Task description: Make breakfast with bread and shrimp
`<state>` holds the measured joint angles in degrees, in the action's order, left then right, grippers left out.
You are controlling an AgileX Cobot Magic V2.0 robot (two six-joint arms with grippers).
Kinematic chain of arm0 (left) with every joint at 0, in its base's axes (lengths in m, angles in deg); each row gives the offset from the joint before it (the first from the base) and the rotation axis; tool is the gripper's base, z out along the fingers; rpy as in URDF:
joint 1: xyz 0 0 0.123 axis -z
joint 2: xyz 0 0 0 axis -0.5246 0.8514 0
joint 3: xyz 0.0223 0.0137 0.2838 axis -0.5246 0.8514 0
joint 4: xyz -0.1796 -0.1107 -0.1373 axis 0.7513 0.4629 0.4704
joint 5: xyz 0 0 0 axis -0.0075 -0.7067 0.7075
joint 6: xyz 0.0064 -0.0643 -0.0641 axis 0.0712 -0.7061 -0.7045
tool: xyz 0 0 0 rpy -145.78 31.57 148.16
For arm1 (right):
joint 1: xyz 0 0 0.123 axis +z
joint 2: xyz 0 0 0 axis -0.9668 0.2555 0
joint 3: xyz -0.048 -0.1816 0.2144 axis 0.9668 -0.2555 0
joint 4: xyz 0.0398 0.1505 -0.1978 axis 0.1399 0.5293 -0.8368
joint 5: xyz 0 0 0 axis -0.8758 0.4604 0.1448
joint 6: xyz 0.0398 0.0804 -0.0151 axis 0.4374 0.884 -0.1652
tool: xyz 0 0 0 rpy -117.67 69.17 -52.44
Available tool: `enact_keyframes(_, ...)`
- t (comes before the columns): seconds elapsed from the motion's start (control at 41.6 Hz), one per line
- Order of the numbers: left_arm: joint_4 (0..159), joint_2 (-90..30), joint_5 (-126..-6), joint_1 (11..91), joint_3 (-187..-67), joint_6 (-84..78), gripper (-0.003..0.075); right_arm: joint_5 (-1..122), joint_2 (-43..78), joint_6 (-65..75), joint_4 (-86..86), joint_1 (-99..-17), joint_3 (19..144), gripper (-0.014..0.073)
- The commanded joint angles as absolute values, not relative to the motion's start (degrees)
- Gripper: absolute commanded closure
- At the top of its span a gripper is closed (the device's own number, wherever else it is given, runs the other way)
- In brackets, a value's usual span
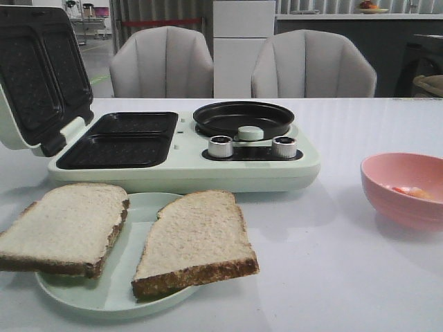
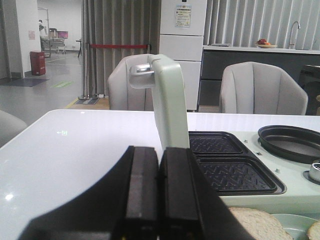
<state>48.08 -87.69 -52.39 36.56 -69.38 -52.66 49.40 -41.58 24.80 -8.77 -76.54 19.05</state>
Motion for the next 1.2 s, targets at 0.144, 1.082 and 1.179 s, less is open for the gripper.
enact_keyframes(0.144, 48.6, -88.7, -44.8, 36.6, -67.8, -53.1, 0.0619, 42.7, -42.8, 24.4, -8.8, -76.7, 20.7, 0.0572)
enact_keyframes(1.082, 49.7, -63.5, -77.9, 37.0, -105.3, -53.1, 0.0619, 74.7, -12.7, 24.4, -8.9, -76.7, 54.6, 0.0572)
enact_keyframes(1.179, 49.7, -61.8, -78.2, 37.0, -103.5, -53.1, 0.0619, 75.2, -9.4, 24.4, -8.9, -76.7, 53.8, 0.0572)
